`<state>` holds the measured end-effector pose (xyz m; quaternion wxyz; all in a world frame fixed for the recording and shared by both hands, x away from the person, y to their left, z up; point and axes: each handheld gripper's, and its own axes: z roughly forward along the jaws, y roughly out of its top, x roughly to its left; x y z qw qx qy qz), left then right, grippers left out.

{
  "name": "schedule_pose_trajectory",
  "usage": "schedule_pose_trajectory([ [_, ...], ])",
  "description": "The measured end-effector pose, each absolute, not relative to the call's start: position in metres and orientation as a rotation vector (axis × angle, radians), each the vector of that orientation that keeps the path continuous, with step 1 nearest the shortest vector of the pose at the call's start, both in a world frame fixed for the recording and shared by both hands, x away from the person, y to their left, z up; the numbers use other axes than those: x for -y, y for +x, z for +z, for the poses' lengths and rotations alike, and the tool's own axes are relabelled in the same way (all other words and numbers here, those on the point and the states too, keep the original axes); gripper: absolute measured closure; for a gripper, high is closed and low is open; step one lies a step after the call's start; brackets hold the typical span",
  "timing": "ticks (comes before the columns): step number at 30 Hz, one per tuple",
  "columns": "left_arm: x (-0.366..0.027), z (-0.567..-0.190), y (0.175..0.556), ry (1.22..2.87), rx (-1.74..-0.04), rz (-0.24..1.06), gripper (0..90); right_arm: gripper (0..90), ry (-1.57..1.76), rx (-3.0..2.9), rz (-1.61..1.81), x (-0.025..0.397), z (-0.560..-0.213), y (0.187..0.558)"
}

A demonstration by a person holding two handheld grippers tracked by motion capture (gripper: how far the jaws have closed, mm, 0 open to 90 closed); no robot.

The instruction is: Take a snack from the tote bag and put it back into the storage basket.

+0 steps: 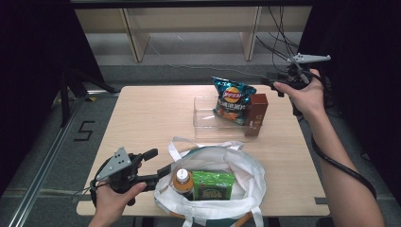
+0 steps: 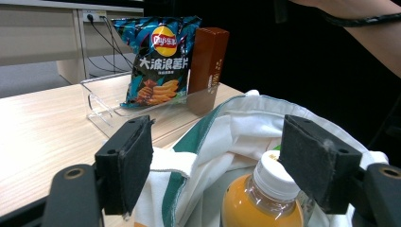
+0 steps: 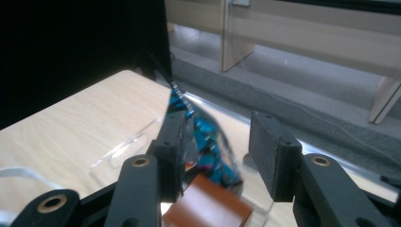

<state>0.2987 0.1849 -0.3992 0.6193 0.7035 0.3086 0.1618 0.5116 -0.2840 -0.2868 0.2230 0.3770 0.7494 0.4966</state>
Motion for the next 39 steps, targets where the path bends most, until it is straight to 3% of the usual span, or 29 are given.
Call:
schedule_pose_trajectory([
  [16, -0.183, -0.397, 0.298, 1.619, -0.704, 0.367, 25.5, 62.2, 0.898, -2.174, 1.435, 0.285, -0.294, 0.444],
  [39, -0.184, -0.399, 0.300, 1.623, -0.716, 0.376, 25.2, 65.1, 0.776, -2.328, 1.611, 0.267, -0.355, 0.369],
])
